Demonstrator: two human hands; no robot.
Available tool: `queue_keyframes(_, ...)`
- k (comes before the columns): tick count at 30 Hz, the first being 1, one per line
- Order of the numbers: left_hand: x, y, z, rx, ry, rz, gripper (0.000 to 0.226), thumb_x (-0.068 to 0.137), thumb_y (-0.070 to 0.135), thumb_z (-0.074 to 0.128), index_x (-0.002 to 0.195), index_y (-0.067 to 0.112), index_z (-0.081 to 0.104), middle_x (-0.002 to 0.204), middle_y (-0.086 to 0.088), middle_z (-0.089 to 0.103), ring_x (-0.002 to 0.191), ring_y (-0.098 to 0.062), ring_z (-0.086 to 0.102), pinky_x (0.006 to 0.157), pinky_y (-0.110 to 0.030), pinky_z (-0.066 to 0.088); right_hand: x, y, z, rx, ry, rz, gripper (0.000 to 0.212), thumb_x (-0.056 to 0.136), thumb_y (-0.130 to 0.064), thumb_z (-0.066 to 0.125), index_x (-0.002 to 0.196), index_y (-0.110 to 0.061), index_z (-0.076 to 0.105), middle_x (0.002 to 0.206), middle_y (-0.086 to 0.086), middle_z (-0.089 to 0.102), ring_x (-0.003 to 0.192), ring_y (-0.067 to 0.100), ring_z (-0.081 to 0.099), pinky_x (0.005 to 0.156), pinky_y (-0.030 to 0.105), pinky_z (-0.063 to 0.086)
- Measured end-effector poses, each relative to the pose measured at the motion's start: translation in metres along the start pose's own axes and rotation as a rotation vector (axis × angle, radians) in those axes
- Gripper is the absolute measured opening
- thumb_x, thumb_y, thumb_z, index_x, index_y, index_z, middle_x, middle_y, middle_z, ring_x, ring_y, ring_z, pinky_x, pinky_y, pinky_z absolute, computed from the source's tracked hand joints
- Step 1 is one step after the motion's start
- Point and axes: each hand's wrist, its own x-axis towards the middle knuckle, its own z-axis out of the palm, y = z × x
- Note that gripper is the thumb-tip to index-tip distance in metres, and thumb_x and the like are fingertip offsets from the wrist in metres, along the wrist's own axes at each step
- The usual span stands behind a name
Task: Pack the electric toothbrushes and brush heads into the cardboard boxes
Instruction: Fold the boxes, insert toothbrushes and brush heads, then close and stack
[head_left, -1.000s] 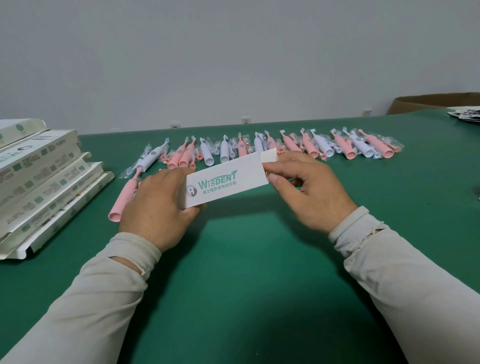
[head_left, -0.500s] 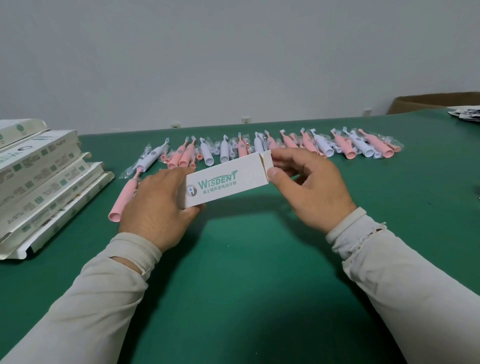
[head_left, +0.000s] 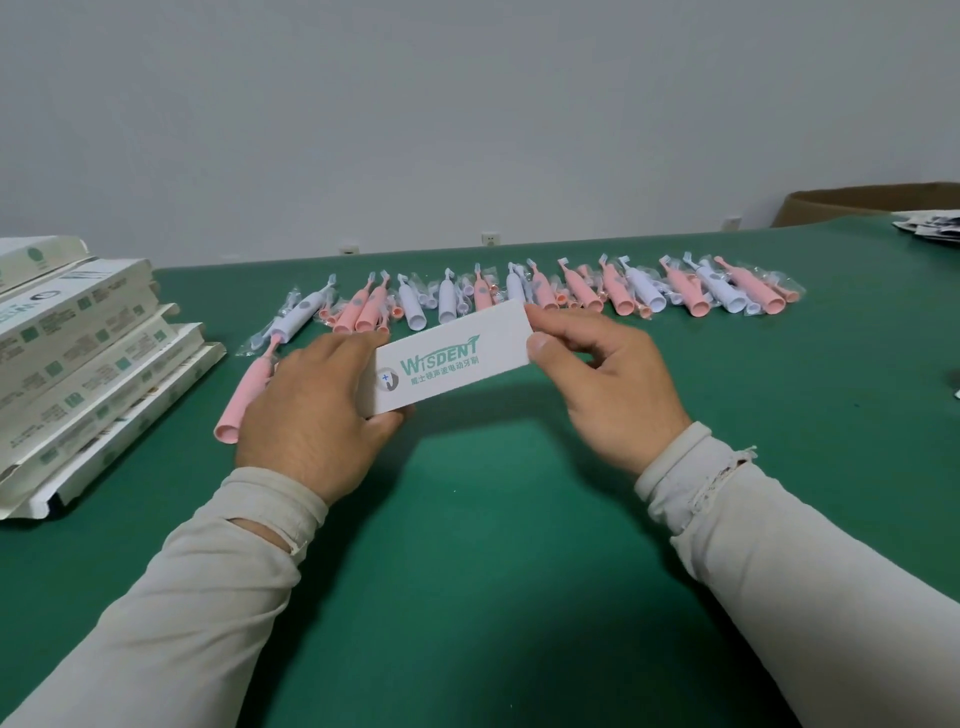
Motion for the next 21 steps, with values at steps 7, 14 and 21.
queue_keyframes(7,-0.008,0.013,0.008,-0.222,-0.023,0.115,0.071,0.079,0.032,0.078,0.142,0.026,0.044,0.136,-0.001,0.055,0.111,-0.015,0.05,0.092,-0.036,0.042,0.011,0.001,-0.002,0.248,0.287,0.279,0.029,0.097,-0.011,0.063,0.125,-0.017,0.069,0.108,-0.003,0.075,0.091,0.012,0.071,0.077,0.025,0.06)
queue_keyframes(14,-0.013,0.047,0.013,-0.501,0.021,0.036,0.056,0.076,0.035,0.081,0.125,0.026,0.055,0.117,0.008,0.062,0.099,-0.013,0.059,0.082,-0.033,0.048,-0.026,-0.031,-0.012,-0.9,0.134,-0.06,0.067,0.092,-0.018,0.063,0.152,-0.026,0.033,0.156,0.001,0.033,0.132,0.023,0.043,0.107,0.04,0.042)
queue_keyframes(21,-0.012,0.117,0.0,-0.697,0.013,0.125,0.057,0.068,0.043,0.084,0.112,0.03,0.049,0.102,0.031,0.053,0.09,0.02,0.052,0.077,-0.01,0.039,-0.028,-0.071,-0.041,-1.336,-0.181,-0.375,0.055,0.092,-0.019,0.062,0.143,-0.024,0.042,0.135,-0.001,0.053,0.104,0.025,0.059,0.073,0.036,0.047)
